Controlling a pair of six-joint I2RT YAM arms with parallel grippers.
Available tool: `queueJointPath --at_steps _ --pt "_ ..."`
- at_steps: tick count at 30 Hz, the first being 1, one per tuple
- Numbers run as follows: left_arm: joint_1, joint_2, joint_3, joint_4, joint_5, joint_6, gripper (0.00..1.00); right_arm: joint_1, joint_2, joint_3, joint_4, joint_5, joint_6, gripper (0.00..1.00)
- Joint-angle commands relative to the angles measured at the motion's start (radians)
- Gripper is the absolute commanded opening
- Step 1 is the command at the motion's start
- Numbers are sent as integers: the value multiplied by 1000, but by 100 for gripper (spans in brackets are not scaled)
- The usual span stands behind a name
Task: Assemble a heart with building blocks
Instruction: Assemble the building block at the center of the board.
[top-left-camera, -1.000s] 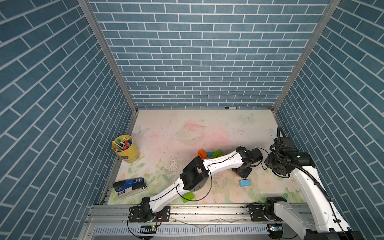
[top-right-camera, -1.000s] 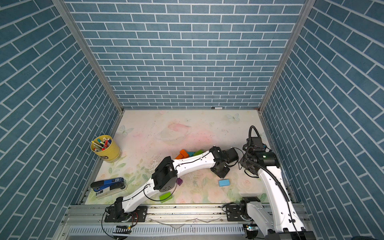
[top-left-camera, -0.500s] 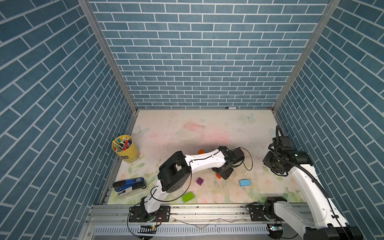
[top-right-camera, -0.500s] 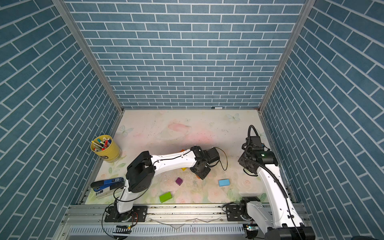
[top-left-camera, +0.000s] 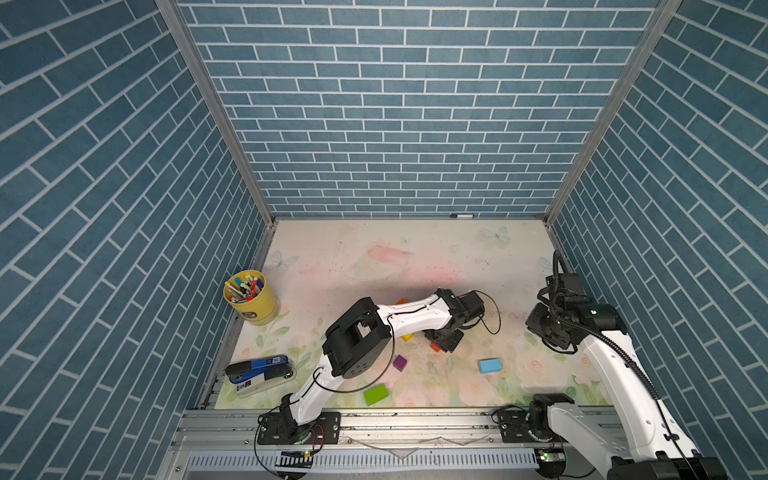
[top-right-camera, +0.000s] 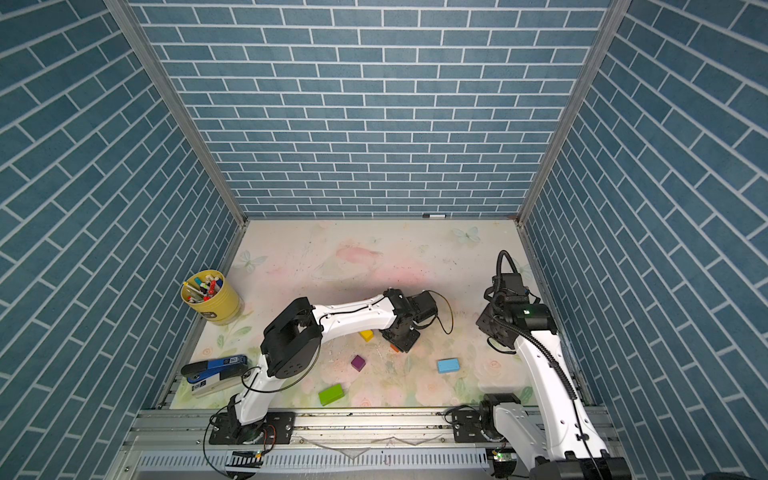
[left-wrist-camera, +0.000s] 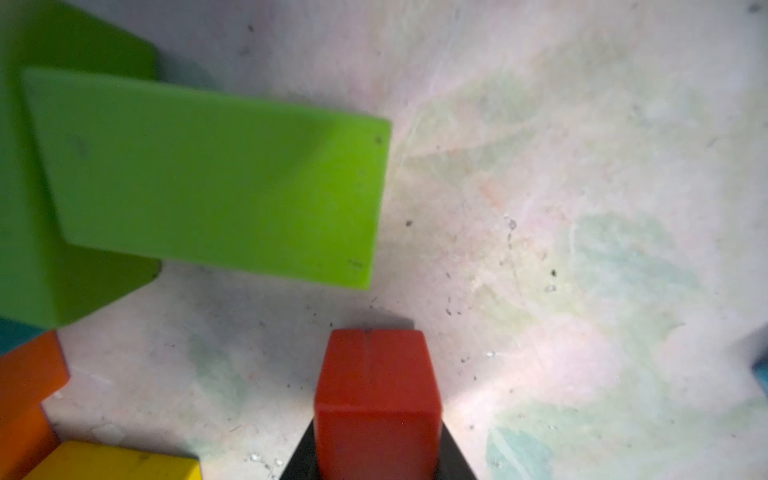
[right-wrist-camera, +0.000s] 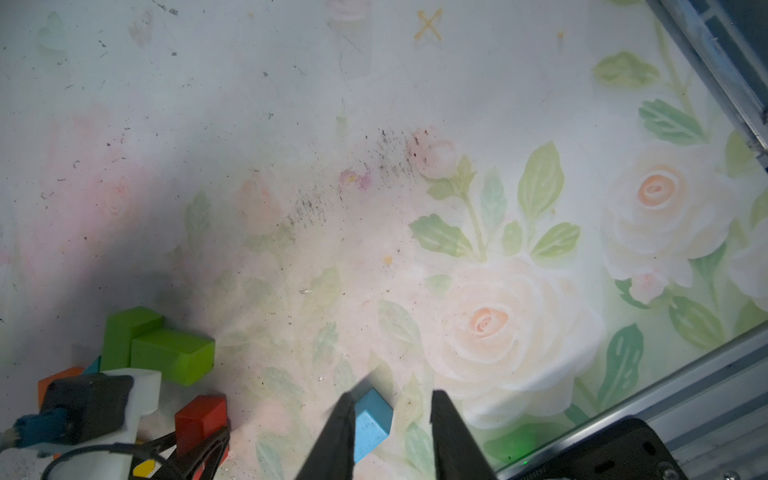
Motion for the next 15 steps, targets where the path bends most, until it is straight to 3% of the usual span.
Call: queueJointPath --at_steps 1,9,12,15 --pt "24 7 38 -3 -20 19 28 -3 -1 -1 -2 -8 1 33" --pt "32 58 92 -27 -29 60 28 -4 -5 -9 -1 -14 1 32" --pt "33 52 74 -19 -27 57 36 -4 -10 -6 -6 -11 1 32" --pt "33 48 66 -18 -31 55 53 -4 -9 -7 -6 -11 1 32"
